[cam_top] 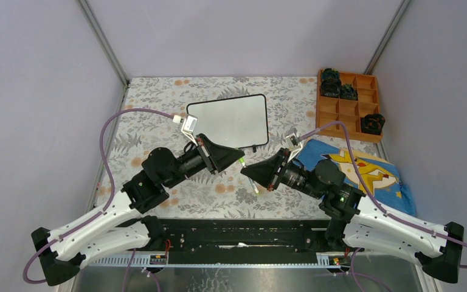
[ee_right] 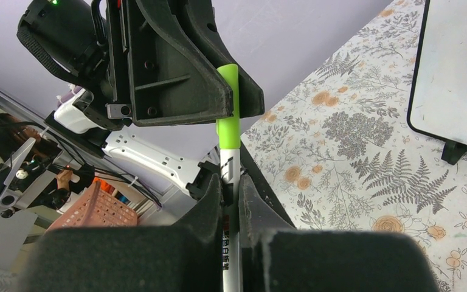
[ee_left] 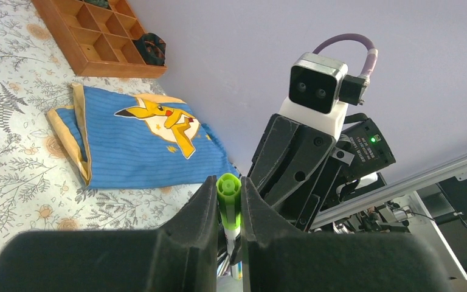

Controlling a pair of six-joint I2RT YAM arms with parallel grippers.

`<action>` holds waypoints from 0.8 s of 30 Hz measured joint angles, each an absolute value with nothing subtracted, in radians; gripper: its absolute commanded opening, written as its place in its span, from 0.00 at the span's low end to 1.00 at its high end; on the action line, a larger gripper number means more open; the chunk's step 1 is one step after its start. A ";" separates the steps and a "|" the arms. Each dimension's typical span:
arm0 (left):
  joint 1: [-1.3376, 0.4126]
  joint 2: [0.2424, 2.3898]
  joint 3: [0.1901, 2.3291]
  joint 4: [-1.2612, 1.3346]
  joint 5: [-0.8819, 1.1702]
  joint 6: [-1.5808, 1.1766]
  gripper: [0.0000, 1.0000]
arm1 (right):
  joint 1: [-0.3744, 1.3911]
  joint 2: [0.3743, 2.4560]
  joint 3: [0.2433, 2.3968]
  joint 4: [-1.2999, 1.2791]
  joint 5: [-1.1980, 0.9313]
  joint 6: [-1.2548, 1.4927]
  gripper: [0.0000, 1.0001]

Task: Write a sentence on the whiteboard
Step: Open the whiteboard marker at the center of the board, then place the pen cap at the center of the board.

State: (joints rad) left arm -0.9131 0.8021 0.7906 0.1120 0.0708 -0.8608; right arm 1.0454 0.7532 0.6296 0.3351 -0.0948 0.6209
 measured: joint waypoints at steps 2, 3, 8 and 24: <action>-0.913 0.799 0.791 0.110 0.071 -0.861 0.00 | 1.045 0.750 0.628 0.335 -0.095 0.618 0.00; -0.913 0.797 0.791 0.107 0.070 -0.862 0.00 | 1.045 0.748 0.628 0.336 -0.095 0.617 0.00; -0.905 0.778 0.791 0.113 0.028 -0.856 0.00 | 1.045 0.726 0.616 0.317 -0.099 0.615 0.00; -0.850 0.720 0.857 -0.073 -0.293 -0.747 0.00 | 1.045 0.634 0.611 0.056 0.083 0.583 0.00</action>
